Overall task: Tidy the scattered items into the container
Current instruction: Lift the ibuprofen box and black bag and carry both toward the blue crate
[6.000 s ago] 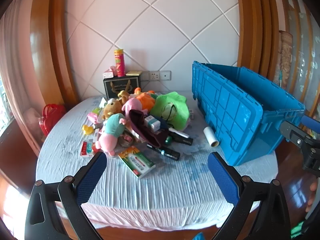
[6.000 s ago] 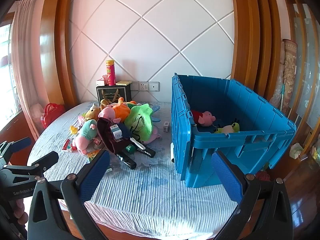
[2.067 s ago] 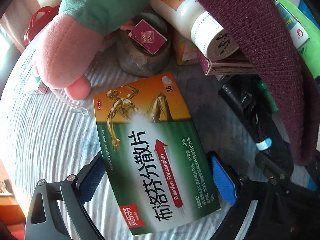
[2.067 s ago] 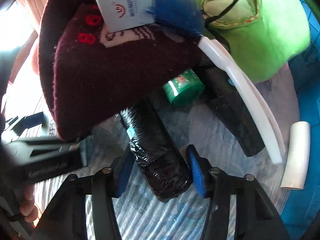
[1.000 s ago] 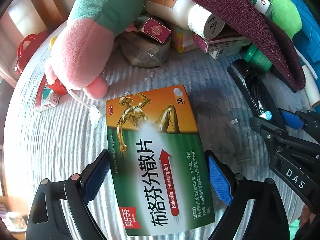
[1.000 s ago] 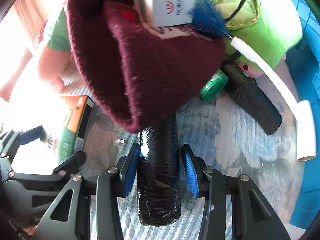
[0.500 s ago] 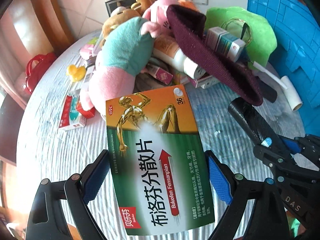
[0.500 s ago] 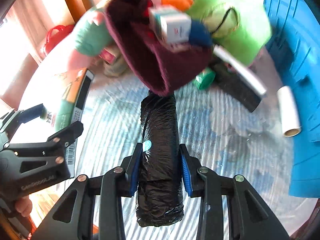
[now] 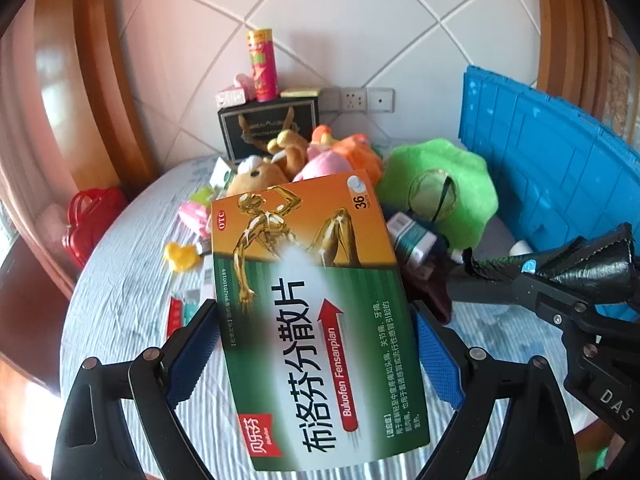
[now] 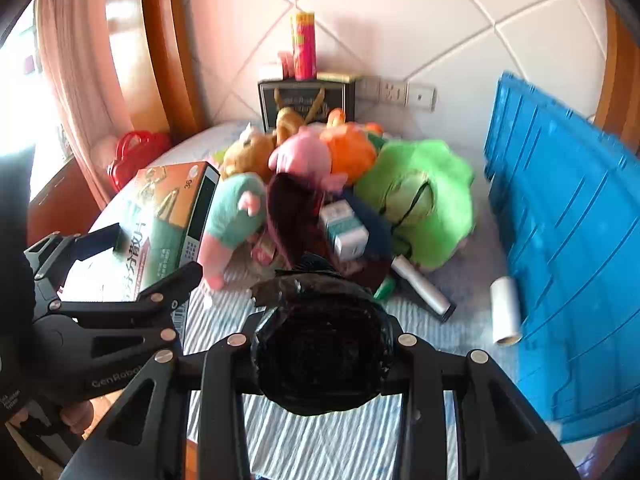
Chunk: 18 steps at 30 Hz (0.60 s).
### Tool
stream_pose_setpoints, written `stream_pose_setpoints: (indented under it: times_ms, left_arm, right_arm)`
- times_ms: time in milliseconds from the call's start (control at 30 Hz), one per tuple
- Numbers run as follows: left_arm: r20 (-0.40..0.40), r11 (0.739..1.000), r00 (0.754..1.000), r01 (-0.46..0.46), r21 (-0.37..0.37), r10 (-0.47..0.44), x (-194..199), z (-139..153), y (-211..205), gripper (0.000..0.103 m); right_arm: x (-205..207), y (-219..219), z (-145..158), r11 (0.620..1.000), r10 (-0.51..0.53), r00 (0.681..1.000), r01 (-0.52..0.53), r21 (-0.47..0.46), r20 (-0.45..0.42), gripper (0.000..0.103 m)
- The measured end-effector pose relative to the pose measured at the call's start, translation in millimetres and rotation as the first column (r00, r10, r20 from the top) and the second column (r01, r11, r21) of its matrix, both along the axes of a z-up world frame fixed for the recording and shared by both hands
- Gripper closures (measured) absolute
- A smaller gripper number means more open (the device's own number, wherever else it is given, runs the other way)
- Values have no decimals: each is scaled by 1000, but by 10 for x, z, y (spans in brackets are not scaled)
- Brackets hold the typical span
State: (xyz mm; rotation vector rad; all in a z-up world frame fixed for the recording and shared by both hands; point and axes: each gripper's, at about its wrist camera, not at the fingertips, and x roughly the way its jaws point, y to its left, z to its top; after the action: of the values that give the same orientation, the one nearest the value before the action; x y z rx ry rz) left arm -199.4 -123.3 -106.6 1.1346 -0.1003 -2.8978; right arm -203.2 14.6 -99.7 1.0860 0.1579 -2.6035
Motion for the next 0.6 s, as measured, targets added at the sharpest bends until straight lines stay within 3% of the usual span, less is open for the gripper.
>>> stream_pose_setpoints:
  times_ms: [300, 600]
  left_arm:
    - [-143, 997, 988, 67, 31, -62, -110, 593, 472, 11]
    - [-274, 980, 945, 196, 30, -180, -173, 1122, 1866, 11]
  right_arm:
    - [-77, 489, 805, 996, -87, 978, 87, -5, -188, 69]
    - [140, 1809, 1326, 973, -227, 913, 226, -45, -338, 69]
